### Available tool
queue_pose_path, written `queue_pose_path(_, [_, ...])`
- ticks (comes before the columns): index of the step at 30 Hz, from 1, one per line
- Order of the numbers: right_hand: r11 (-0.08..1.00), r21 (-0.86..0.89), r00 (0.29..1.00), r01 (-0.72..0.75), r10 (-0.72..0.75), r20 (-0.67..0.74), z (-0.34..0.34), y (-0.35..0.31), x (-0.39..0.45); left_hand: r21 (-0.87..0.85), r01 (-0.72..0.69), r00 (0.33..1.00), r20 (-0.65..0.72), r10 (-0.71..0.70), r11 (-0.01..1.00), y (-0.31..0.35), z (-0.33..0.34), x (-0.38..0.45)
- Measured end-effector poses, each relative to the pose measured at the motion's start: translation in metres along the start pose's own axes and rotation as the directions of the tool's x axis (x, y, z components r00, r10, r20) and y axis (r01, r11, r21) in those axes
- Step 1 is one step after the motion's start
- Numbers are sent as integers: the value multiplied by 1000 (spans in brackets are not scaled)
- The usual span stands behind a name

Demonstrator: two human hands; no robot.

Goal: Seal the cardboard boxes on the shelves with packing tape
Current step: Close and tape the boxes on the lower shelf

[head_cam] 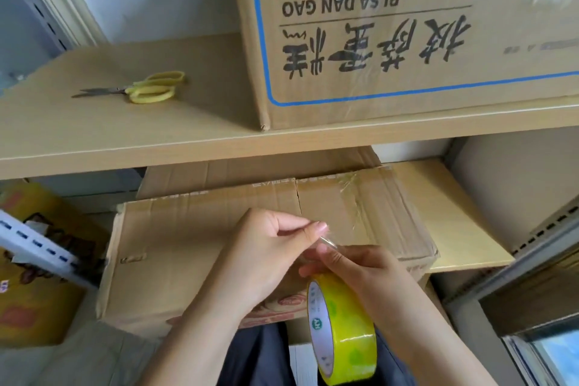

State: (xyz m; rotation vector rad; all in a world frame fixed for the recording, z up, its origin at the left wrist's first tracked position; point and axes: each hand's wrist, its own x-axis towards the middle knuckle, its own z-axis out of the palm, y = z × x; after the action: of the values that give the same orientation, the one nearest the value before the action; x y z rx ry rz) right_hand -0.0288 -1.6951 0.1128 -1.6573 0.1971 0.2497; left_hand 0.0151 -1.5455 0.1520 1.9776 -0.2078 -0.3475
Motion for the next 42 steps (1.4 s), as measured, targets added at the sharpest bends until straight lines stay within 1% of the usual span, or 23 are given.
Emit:
queue_pose_path(2, [999,33,1000,21,-21,-7,3,-2,-5,9,-17,999,45,17,1000,3,-8,0])
queue_pose_path(5, [985,153,997,75,-74,-14,0,-10,-12,-18,-74,991,113,75,997,9,-18,-1])
queue_pose_path(7, [961,247,992,126,-118,-49,-1,-16,-16,-36,-131,983,126,135,991,12,-23,-1])
queue_pose_path(10, [934,311,982,174,-140,-128,3,-19,-19,-63,-200,971,119,206,978,12,-29,-2])
queue_pose_path(14, [909,360,968,210,-141,-209,14,-18,-18,67,-238,965,132,228,969,13,-29,-7])
queue_pose_path(16, [901,359,957,242,-160,-243,17,-17,-17,192,-211,971,150,184,958,16,-34,-8])
queue_pose_path(17, [905,337,948,261,-174,-265,19,-16,-16,290,-158,983,135,123,944,18,-38,-6])
queue_pose_path(18, [913,295,937,280,-193,-292,20,-15,-15,369,-85,995,76,61,926,18,-43,-3])
queue_pose_path(19, [922,242,922,301,-217,-321,21,-13,-15,412,-22,999,-23,34,911,13,-47,7])
queue_pose_path(20, [926,197,907,322,-243,-344,22,-12,-14,420,18,988,-144,47,907,5,-51,22])
queue_pose_path(21, [924,171,895,342,-265,-358,22,-11,-14,421,27,961,-260,92,907,-4,-52,40])
queue_pose_path(22, [919,167,889,358,-280,-364,22,-11,-14,427,11,936,-322,141,904,-14,-50,60])
queue_pose_path(23, [913,172,884,371,-290,-366,22,-10,-14,448,-8,941,-298,158,894,-24,-45,79])
queue_pose_path(24, [907,180,882,380,-296,-366,22,-10,-15,463,-20,970,-206,129,886,-27,-39,94])
queue_pose_path(25, [903,188,882,386,-302,-362,21,-11,-15,472,-11,994,-91,61,882,-30,-33,108])
queue_pose_path(26, [899,202,885,389,-303,-354,19,-11,-16,475,1,1000,11,-7,880,-27,-28,118])
queue_pose_path(27, [893,224,889,389,-300,-346,17,-11,-17,482,12,995,80,-58,876,-22,-26,127])
queue_pose_path(30, [870,309,903,383,-282,-324,13,-13,-23,448,61,968,193,-163,892,-5,-36,138])
queue_pose_path(32, [864,328,908,381,-284,-308,11,-15,-30,398,74,955,234,-179,914,5,-43,132])
queue_pose_path(34, [857,338,909,388,-297,-292,9,-16,-41,319,28,970,219,-103,947,14,-44,117])
queue_pose_path(36, [852,345,909,394,-306,-282,8,-16,-53,257,-47,992,123,16,965,21,-41,88])
queue_pose_path(38, [850,340,907,403,-322,-270,8,-12,-68,246,-135,991,40,129,960,26,-36,52])
queue_pose_path(42, [842,315,889,438,-355,-288,11,-2,-95,291,-256,966,43,255,922,42,-25,-18])
